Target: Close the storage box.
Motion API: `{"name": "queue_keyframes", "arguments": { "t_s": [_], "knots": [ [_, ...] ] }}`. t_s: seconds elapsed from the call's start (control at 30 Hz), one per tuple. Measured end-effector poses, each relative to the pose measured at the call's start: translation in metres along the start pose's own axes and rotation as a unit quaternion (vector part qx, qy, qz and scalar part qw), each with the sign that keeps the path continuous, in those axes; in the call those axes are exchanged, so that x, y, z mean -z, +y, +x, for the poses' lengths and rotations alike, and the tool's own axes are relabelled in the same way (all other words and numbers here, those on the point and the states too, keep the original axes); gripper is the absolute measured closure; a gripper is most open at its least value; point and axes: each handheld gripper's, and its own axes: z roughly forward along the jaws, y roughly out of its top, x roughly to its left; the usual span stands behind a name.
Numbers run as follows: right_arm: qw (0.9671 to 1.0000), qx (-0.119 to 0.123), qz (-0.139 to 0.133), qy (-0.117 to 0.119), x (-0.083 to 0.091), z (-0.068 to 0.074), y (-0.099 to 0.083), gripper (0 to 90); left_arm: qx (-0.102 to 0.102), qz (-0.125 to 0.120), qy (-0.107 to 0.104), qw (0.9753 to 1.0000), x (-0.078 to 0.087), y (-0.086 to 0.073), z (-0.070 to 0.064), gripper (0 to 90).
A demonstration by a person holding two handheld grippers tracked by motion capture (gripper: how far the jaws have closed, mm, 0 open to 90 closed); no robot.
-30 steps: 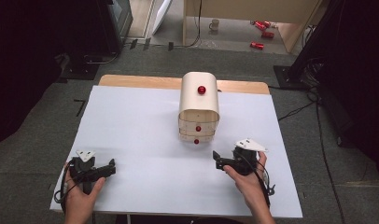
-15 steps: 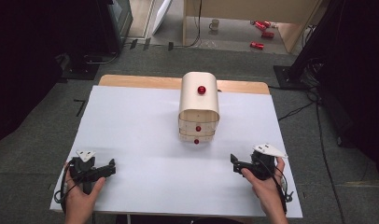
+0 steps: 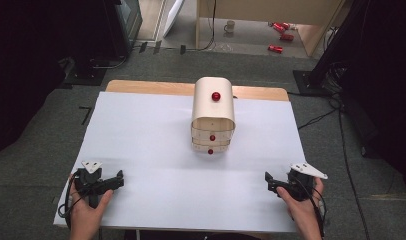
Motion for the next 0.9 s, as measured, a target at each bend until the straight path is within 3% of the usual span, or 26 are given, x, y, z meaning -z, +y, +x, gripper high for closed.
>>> {"name": "queue_keyframes", "arguments": {
  "t_s": [0.6, 0.8, 0.83, 0.9],
  "knots": [
    [0.9990, -0.020, 0.024, -0.033, 0.003, -0.036, -0.027, 4.6, 0.000, 0.000, 0.000, 1.0000, 0.000, 0.000, 0.000, 0.0],
    [0.9981, -0.003, 0.036, -0.050, -0.002, -0.038, -0.036, 4.5, 0.000, 0.000, 0.000, 1.0000, 0.000, 0.000, 0.000, 0.0],
    [0.9976, 0.010, 0.033, -0.060, -0.004, -0.035, -0.039, 3.6, 0.000, 0.000, 0.000, 1.0000, 0.000, 0.000, 0.000, 0.0],
    [0.9978, 0.009, 0.029, -0.059, -0.005, -0.036, -0.040, 3.5, 0.000, 0.000, 0.000, 1.0000, 0.000, 0.000, 0.000, 0.0]
  ]
}}
